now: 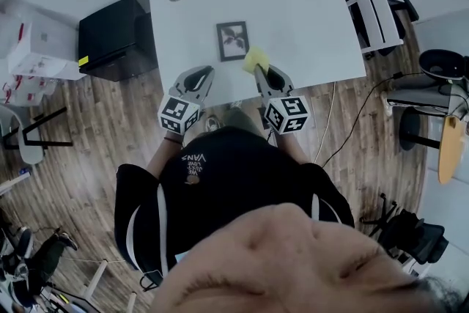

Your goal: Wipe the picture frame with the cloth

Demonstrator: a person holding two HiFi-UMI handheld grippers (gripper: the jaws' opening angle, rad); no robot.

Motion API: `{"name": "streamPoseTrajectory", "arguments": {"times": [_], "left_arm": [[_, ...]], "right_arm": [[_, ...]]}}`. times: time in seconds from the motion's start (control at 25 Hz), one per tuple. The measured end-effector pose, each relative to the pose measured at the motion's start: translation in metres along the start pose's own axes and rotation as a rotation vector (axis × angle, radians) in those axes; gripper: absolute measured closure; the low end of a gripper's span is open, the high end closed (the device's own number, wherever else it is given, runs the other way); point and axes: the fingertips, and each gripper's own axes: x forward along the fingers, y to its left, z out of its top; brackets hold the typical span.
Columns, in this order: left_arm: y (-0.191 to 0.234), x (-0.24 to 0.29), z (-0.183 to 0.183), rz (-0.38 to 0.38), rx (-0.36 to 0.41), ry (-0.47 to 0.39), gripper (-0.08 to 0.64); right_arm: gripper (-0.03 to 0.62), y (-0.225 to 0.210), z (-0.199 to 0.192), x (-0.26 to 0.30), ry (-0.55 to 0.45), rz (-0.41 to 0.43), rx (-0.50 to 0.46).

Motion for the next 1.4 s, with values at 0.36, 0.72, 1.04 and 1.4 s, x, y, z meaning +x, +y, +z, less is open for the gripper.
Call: {"name": "streamPoseTrajectory", "arguments": {"times": [0.36,0.72,1.04,1.4], "left_arm": [[0.028,0.040,0.002,0.025,-0.001,0.023,0.528],[0.038,0.063,-0.005,0.030,-0.002,0.049,0.526],[0.038,0.074,-0.017,0.009,0.009,0.084,0.526],[0.038,0.080,-0.037,-0.011,0.025,0.136,0.528]], "right_arm": [[0.548,-0.027,0.010,0.049,0.032,0.044,-0.078],[0.548,-0.038,0.006,0.075,0.058,0.081,-0.094],[0.549,-0.042,0.001,0.088,0.082,0.099,-0.091],[0.548,-0.037,-0.008,0.101,0.107,0.124,-0.097]]}}
